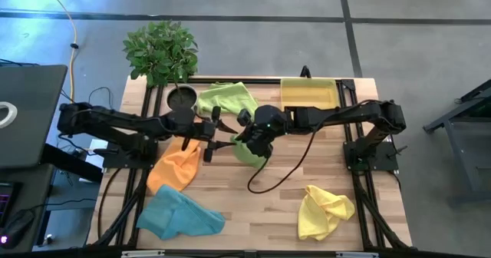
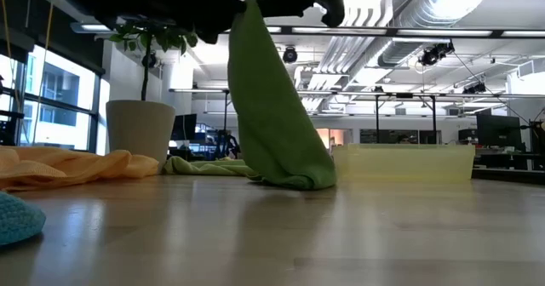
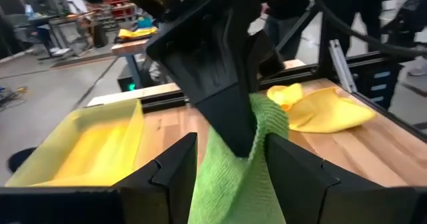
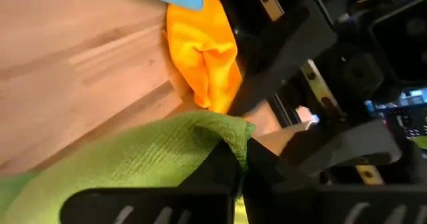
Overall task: Fold microfiber towels
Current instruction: Fold the green microfiber towel
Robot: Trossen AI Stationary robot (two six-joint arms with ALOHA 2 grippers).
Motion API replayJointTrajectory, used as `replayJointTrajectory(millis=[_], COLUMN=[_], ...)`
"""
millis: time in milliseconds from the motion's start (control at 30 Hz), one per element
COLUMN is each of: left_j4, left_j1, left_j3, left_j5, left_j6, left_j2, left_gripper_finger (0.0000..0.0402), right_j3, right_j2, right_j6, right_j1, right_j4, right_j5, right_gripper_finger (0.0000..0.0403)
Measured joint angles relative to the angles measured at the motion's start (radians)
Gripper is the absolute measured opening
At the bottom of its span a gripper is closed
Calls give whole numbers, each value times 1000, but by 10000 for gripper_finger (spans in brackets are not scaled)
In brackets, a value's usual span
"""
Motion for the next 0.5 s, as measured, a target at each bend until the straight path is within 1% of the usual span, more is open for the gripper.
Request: replayJointTrajectory(millis=[100,133,333,433,500], left_j4=[-4,-5,-60,-105,-133], left_j1=[2,2,2,-2,-6], left_j3=[6,6,6,5,6], left_j5=[76,87,110,131,140], left_j6=[-21,-30,-72,-79,-93], left_j2=[19,23,32,32,32], left_gripper_finger=[166,166,166,166,166], right_j3=[-1,-1,-1,-1,-1], right_j2=[0,0,0,0,0], right_j6=[-22,-22,-21,-22,-22], right_j1=[4,4,0,-4,-4], right_j4=[-8,-10,-25,-32,-32], right_j5=[50,53,67,93,140], right_gripper_finger=[0,0,0,0,0])
